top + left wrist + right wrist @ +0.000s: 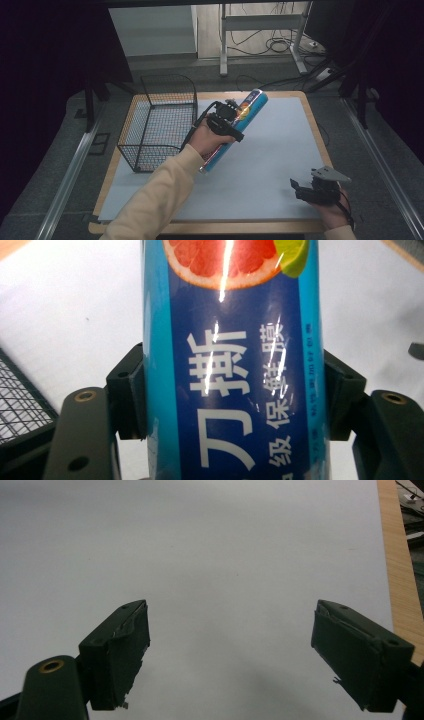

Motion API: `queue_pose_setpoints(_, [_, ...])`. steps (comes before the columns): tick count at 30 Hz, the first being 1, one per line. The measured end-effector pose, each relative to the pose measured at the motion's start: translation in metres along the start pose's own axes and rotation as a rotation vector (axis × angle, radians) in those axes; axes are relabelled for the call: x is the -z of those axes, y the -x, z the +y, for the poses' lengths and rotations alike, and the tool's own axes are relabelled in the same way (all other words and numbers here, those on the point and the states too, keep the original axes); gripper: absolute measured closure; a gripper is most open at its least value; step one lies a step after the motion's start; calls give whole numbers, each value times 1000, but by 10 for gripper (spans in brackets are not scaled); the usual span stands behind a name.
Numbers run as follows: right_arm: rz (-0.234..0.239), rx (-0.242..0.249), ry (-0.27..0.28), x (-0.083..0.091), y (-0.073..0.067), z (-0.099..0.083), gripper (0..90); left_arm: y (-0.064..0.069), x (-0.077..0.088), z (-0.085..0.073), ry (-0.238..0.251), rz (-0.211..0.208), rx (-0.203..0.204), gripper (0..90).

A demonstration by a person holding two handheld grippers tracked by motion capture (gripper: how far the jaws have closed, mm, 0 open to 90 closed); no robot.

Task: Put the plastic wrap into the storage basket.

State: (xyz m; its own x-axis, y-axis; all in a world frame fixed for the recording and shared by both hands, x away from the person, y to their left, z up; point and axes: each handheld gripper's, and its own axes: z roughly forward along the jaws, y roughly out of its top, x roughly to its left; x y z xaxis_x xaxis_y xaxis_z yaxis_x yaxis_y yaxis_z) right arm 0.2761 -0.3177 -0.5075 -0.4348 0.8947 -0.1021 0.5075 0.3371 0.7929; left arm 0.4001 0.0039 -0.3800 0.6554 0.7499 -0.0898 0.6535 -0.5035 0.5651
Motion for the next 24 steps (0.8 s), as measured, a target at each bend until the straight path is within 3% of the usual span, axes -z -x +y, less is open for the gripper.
queue_pose_setpoints(12, [-3,2,-11,-1,1,0,160,-13,17,10,54,-3,23,314])
queue_pose_setpoints(18, [-11,7,-16,-1,1,-1,161,-17,24,13,37,21,5,314])
queue_pose_setpoints(24, [-12,10,-19,-2,1,-1,162,-25,33,17,56,32,-8,315])
